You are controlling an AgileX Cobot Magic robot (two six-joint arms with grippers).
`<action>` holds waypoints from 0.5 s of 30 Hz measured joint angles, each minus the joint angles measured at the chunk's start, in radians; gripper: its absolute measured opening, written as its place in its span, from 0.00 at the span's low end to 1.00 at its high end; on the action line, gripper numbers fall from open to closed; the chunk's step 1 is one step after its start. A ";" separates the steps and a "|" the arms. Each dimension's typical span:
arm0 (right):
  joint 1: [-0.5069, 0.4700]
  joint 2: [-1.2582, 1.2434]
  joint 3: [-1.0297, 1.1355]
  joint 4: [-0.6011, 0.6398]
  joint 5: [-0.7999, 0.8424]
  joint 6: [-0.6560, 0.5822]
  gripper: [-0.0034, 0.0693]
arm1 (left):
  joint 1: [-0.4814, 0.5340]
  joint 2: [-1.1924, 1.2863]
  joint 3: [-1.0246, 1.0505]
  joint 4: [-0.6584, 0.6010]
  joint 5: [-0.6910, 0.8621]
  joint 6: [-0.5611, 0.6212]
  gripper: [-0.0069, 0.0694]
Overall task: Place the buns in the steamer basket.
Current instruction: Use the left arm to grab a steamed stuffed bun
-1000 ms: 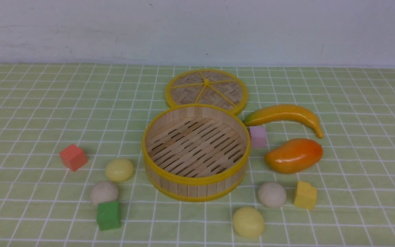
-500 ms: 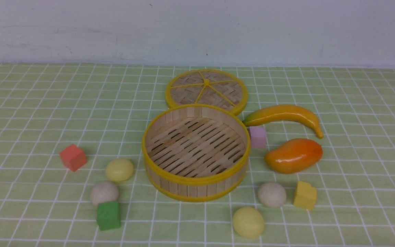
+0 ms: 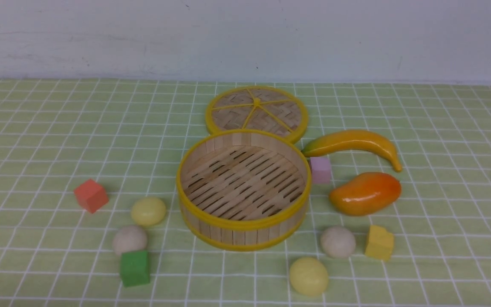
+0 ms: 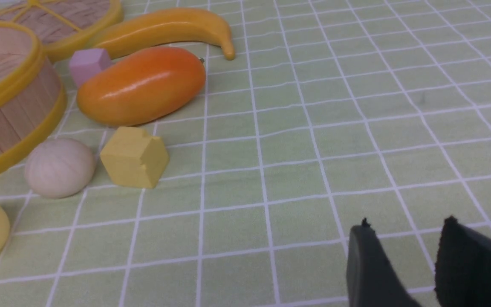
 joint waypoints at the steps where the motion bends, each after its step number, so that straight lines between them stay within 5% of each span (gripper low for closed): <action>1: 0.000 0.000 0.000 0.001 0.000 0.000 0.38 | 0.000 0.000 0.000 -0.017 -0.051 -0.004 0.40; 8: 0.000 0.000 0.000 0.001 0.000 0.000 0.38 | 0.000 0.000 -0.031 -0.052 -0.385 -0.006 0.40; 15: 0.000 0.000 0.000 0.001 0.000 0.000 0.38 | 0.000 0.063 -0.336 -0.053 -0.389 -0.006 0.40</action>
